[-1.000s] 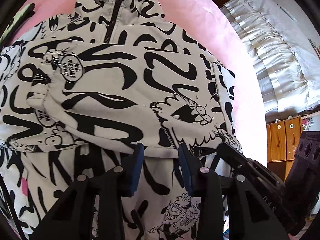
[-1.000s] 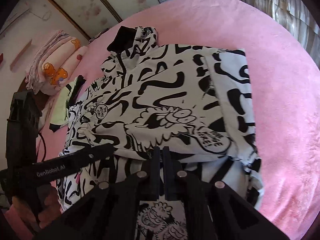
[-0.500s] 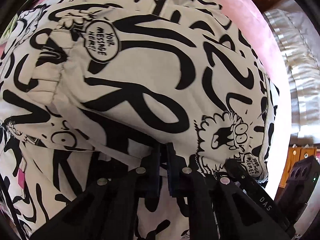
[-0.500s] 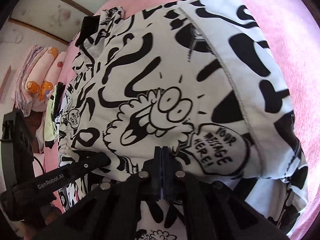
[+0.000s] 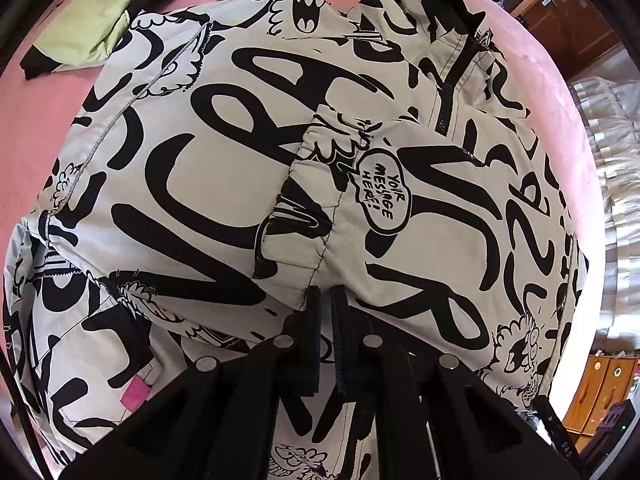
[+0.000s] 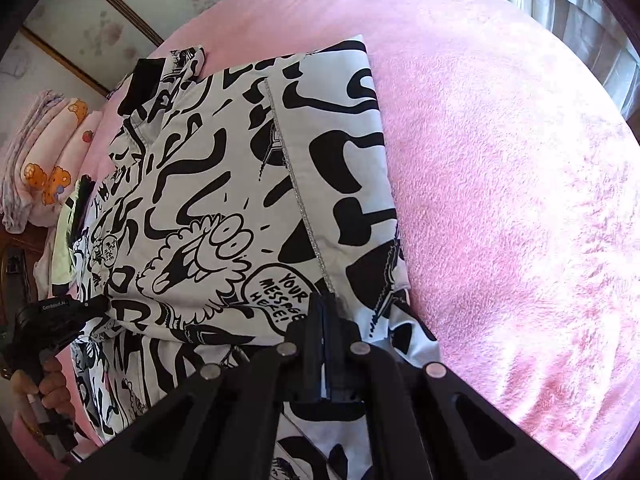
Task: Fold large clothes
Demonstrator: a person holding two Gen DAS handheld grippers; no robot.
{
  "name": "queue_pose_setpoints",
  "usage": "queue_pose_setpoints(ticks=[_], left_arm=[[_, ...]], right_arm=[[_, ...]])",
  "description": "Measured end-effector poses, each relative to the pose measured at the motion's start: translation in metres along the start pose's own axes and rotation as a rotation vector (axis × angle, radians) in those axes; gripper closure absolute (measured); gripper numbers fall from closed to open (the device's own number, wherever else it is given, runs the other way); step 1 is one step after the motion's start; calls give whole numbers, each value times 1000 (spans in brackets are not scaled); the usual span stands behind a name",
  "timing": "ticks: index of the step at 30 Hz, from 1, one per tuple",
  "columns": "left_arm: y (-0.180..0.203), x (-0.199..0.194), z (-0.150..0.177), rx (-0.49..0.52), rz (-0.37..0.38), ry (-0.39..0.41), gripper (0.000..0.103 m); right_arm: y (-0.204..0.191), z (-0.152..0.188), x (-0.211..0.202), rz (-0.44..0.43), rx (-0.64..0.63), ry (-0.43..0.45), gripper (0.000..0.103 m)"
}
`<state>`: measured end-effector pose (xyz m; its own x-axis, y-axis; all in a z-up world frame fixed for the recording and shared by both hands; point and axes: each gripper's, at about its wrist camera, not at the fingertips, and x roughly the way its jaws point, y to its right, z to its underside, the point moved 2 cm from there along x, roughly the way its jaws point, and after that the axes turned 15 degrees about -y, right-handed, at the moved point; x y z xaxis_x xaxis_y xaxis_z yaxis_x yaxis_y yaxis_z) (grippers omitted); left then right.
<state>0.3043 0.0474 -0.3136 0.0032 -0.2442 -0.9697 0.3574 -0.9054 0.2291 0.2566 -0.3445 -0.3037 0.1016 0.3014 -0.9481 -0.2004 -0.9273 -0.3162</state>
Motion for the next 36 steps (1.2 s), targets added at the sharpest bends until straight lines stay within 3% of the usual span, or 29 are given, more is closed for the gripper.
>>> queue_pose_setpoints(ticks=[7, 12, 16, 21, 25, 30, 36], left_arm=[[6, 13, -10, -1, -28, -12, 98], [9, -4, -7, 8, -38, 7, 98], [36, -21, 5, 146, -90, 21, 92], [80, -21, 8, 300, 1, 6, 90], [110, 4, 0, 359, 21, -22, 90], [126, 24, -21, 362, 31, -7, 90], [106, 31, -63, 244, 42, 38, 90]], right_arm=[[5, 2, 6, 11, 55, 2, 103], [-2, 4, 0, 40, 47, 11, 103], [-20, 1, -11, 45, -31, 25, 103], [-64, -18, -20, -94, -168, 108, 103], [-108, -48, 0, -132, -276, 119, 103], [-140, -85, 35, -113, -319, 82, 103], [-133, -110, 62, -56, -320, 45, 103]])
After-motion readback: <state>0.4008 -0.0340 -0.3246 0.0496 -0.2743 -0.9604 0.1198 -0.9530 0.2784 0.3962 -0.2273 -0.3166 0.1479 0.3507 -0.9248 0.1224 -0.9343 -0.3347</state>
